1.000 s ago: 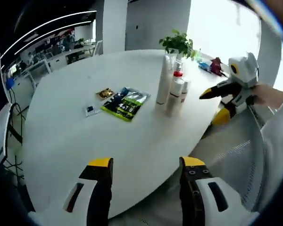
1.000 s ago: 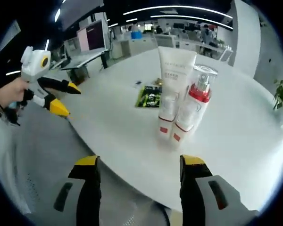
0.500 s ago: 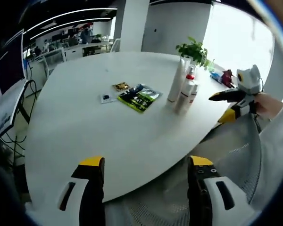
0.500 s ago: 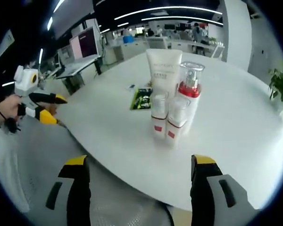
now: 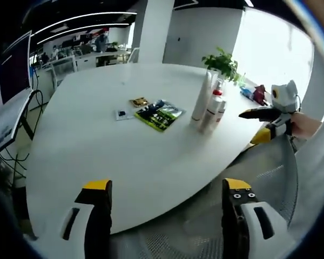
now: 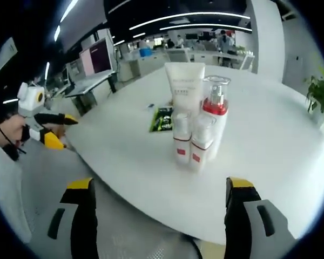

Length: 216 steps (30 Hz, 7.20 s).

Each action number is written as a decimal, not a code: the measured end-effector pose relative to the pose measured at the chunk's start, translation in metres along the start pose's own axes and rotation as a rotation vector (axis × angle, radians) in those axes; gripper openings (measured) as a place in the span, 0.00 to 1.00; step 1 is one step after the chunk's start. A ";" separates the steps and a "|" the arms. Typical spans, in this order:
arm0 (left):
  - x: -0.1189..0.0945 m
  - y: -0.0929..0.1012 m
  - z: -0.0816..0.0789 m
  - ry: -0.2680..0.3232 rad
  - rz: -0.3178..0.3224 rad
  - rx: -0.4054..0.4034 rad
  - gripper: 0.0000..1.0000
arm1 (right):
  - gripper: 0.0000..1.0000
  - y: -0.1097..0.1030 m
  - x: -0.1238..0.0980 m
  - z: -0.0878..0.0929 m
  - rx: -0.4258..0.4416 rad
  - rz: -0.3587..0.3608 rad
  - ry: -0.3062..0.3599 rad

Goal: Arrange the skincare products in the storage area until every visible bottle or jar stands upright without overlapping.

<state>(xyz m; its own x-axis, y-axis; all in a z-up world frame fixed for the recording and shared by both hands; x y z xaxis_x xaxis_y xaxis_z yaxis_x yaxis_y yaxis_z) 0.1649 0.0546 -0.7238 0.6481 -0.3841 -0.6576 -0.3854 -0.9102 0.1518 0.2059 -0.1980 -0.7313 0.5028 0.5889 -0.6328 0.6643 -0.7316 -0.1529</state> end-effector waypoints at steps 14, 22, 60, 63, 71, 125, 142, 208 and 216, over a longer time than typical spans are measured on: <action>-0.003 -0.003 -0.005 -0.005 -0.017 0.069 0.99 | 0.99 -0.002 0.000 -0.001 -0.047 -0.015 0.002; 0.003 0.003 -0.017 0.003 -0.024 0.115 0.99 | 0.98 -0.003 0.000 0.000 -0.037 -0.024 0.005; 0.085 0.025 -0.078 -0.109 0.096 0.347 0.95 | 0.93 0.002 0.000 0.003 -0.019 0.007 -0.007; 0.093 0.025 -0.079 -0.122 0.110 0.362 0.94 | 0.93 0.003 -0.001 0.002 -0.025 0.014 -0.004; 0.112 0.021 -0.080 -0.164 0.130 0.400 0.93 | 0.93 0.002 -0.002 -0.001 -0.015 0.007 0.019; 0.235 -0.002 -0.114 -0.377 0.237 0.670 0.94 | 0.88 0.008 -0.002 -0.001 0.050 0.011 0.048; 0.262 0.006 -0.114 -0.447 0.259 0.697 0.92 | 0.86 0.009 0.000 0.002 0.061 0.012 0.033; 0.259 0.006 -0.129 -0.379 0.241 0.700 0.11 | 0.83 0.011 0.002 0.003 0.048 0.033 0.012; 0.243 0.002 -0.134 -0.361 0.229 0.690 0.10 | 0.83 0.010 0.001 0.002 0.042 0.031 0.021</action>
<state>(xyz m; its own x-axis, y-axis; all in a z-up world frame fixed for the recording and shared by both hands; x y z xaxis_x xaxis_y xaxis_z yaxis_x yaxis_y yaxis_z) 0.4095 -0.0618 -0.7844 0.2977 -0.3684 -0.8807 -0.8773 -0.4694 -0.1002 0.2123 -0.2054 -0.7352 0.5347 0.5724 -0.6217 0.6246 -0.7632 -0.1654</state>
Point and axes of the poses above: the point that each gripper's makers call its tool centre point, and the gripper's own axes: x roughly forward along the fingers, y roughly to its right, z roughly out of its underside, the point moved 1 cm from there along -x, roughly backward along the fingers, and after that the axes turned 2 degrees about -z, right-handed, at the moved point
